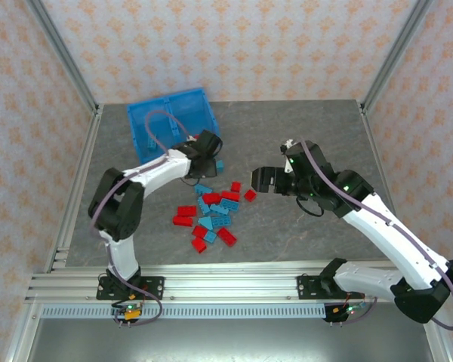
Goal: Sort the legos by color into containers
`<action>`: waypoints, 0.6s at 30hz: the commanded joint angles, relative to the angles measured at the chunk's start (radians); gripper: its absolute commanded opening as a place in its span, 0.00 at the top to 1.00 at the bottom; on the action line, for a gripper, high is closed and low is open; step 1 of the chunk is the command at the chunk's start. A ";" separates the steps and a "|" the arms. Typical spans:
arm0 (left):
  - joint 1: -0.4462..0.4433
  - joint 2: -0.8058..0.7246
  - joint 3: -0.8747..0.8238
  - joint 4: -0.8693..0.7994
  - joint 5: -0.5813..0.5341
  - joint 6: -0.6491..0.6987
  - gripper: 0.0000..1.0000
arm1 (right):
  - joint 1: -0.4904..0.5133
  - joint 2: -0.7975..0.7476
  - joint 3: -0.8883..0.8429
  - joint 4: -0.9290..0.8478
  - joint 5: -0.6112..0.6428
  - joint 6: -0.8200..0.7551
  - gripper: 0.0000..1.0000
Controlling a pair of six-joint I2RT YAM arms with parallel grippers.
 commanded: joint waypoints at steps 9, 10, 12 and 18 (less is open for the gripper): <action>0.298 -0.010 0.304 -0.107 -0.061 0.166 0.47 | -0.005 -0.018 -0.026 0.017 0.030 0.056 0.03; 0.320 0.028 0.343 -0.120 -0.060 0.162 0.47 | -0.005 -0.022 -0.026 0.014 0.028 0.062 0.03; 0.355 0.110 0.408 -0.133 -0.050 0.151 0.47 | -0.005 -0.028 -0.025 0.007 0.024 0.074 0.03; 0.432 0.324 0.581 -0.150 0.044 0.088 0.47 | -0.005 -0.069 -0.031 -0.008 0.031 0.108 0.03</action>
